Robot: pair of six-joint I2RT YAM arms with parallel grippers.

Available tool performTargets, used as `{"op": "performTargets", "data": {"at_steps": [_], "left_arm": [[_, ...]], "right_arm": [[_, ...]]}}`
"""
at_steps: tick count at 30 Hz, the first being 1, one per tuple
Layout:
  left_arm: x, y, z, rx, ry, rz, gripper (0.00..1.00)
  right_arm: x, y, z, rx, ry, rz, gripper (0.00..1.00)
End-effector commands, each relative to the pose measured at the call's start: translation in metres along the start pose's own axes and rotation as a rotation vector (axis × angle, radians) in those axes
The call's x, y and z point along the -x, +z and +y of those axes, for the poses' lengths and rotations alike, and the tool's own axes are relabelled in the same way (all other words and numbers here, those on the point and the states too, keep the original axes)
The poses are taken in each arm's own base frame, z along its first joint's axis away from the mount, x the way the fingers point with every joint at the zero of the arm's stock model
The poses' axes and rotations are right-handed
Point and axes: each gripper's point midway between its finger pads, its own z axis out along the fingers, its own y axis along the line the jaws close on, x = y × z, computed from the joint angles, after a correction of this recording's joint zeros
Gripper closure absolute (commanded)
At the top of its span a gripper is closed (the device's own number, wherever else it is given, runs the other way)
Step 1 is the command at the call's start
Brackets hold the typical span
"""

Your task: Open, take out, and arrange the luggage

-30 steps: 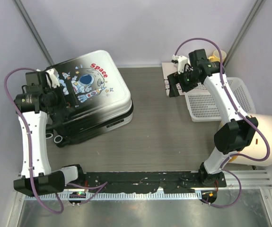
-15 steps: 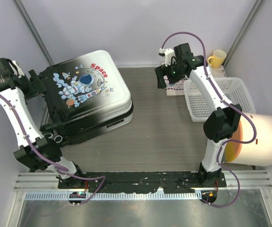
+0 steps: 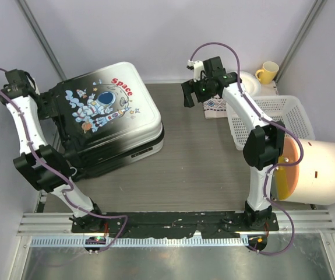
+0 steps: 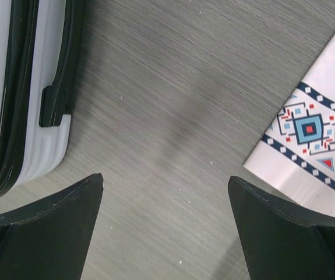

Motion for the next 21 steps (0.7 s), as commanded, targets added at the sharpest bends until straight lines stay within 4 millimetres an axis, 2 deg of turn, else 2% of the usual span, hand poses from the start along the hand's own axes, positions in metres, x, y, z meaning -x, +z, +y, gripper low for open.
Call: {"op": "performTargets", "data": {"at_steps": [1, 5, 6, 8, 9, 11, 12, 16, 17, 18, 19, 21], "left_arm": [[0.019, 0.02, -0.009, 0.083, 0.123, -0.068, 0.04], [0.015, 0.057, -0.036, 0.052, 0.196, -0.014, 0.03], [0.017, 0.061, -0.054, 0.009, 0.234, -0.015, 0.03], [0.019, 0.068, -0.073, -0.04, 0.276, -0.023, 0.03], [0.017, 0.074, -0.095, -0.105, 0.298, -0.022, 0.03], [0.018, 0.079, -0.116, -0.159, 0.324, -0.03, 0.03], [0.015, 0.084, -0.133, -0.186, 0.354, -0.021, 0.03], [0.002, 0.082, -0.196, -0.412, 0.418, -0.007, 0.04], [0.004, 0.079, -0.205, -0.443, 0.425, -0.016, 0.04], [0.002, 0.076, -0.217, -0.481, 0.42, -0.01, 0.04], [0.001, 0.076, -0.226, -0.514, 0.41, -0.003, 0.04], [0.005, 0.073, -0.232, -0.537, 0.375, -0.009, 0.04]], "right_arm": [[0.034, 0.018, 0.011, 0.037, -0.035, -0.124, 0.05], [0.027, 0.035, 0.009, 0.052, -0.051, -0.125, 0.05], [0.019, 0.039, 0.009, 0.056, -0.068, -0.11, 0.05], [0.017, 0.042, 0.009, 0.064, -0.099, -0.127, 0.05], [0.008, 0.045, 0.01, 0.066, -0.103, -0.117, 0.05], [0.004, 0.047, 0.009, 0.066, -0.124, -0.119, 0.05], [-0.004, 0.049, 0.01, 0.071, -0.129, -0.103, 0.05], [-0.022, 0.053, 0.01, 0.084, -0.162, -0.08, 0.05], [-0.025, 0.053, 0.01, 0.088, -0.18, -0.077, 0.05], [-0.037, 0.055, 0.01, 0.096, -0.177, -0.058, 0.05], [-0.037, 0.054, 0.008, 0.09, -0.182, -0.067, 0.05], [-0.046, 0.055, 0.005, 0.089, -0.168, -0.051, 0.05]]}}
